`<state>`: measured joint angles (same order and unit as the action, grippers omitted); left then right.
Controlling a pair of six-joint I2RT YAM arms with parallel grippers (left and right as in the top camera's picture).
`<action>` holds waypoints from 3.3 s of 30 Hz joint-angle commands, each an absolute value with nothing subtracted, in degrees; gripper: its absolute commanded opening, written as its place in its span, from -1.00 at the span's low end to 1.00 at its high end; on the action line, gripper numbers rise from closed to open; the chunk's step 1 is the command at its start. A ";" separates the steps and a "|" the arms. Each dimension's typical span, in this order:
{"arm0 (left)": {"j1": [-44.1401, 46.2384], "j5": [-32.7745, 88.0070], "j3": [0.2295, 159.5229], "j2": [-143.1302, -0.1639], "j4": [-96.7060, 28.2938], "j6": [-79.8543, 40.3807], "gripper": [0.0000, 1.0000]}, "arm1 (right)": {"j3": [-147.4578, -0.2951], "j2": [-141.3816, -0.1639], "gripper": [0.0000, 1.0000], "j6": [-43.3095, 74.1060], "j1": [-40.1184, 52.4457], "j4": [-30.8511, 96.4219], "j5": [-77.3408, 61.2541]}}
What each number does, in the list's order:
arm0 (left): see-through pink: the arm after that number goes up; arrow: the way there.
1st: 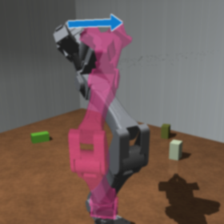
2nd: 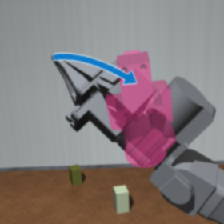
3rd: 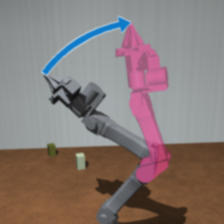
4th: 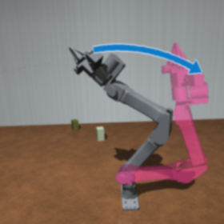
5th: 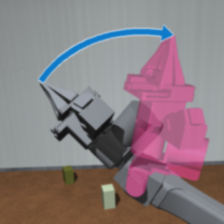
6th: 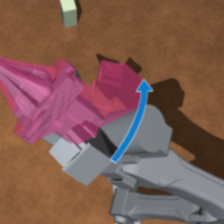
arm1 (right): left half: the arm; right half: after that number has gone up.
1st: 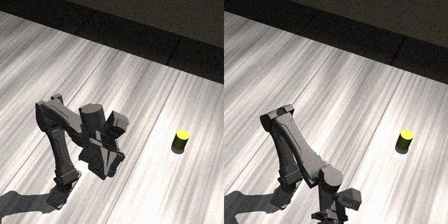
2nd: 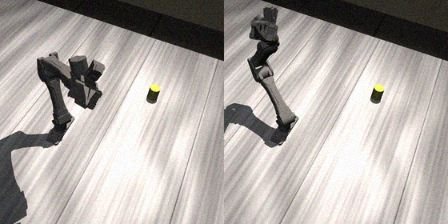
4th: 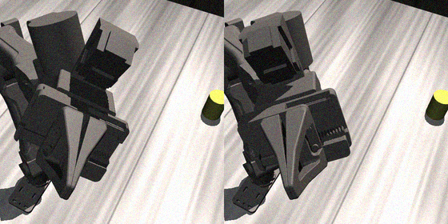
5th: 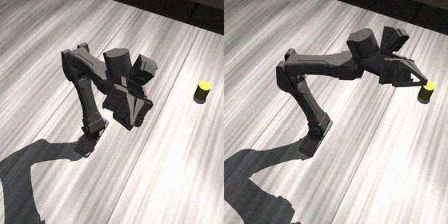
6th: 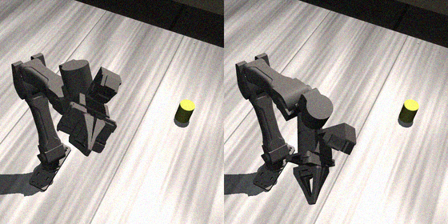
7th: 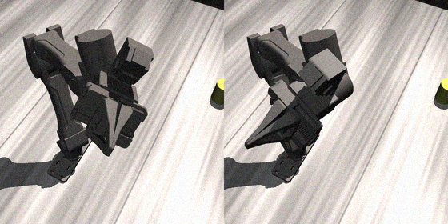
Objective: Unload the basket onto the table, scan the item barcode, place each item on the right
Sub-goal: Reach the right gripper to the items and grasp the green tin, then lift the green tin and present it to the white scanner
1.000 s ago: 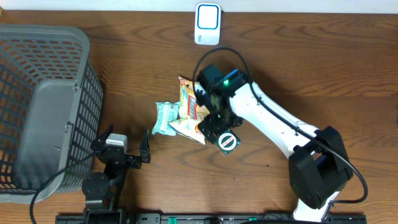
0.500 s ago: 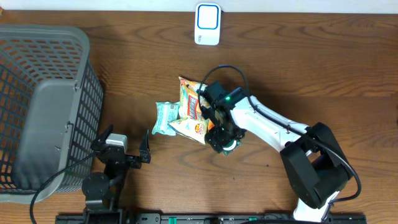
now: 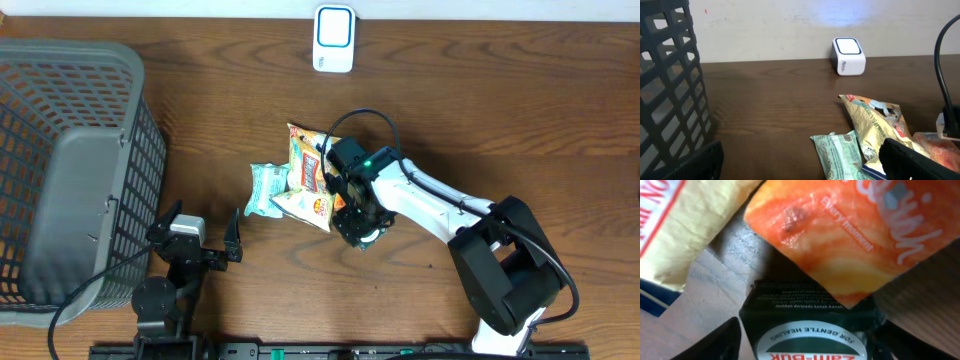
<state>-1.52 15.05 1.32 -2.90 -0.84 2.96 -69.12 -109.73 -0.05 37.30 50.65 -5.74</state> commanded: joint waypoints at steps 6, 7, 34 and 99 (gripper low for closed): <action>-1.80 15.38 0.23 -2.85 -2.52 2.68 0.96 | -68.23 -112.14 0.12 3.27 37.21 50.04 -4.27; -1.80 15.38 0.23 -2.85 -2.52 2.68 0.95 | -68.23 -112.81 0.12 3.97 37.21 49.91 -3.62; -1.80 15.38 0.23 -2.85 -2.52 2.68 0.95 | -94.85 -114.98 0.01 25.30 36.69 83.33 -23.49; -1.80 15.38 0.23 -2.85 -2.52 2.68 0.95 | -94.78 -127.81 -0.10 14.41 27.53 -15.03 16.21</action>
<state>-1.52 15.05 1.32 -2.90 -0.86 2.96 -94.08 -125.56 20.71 28.67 -9.61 14.44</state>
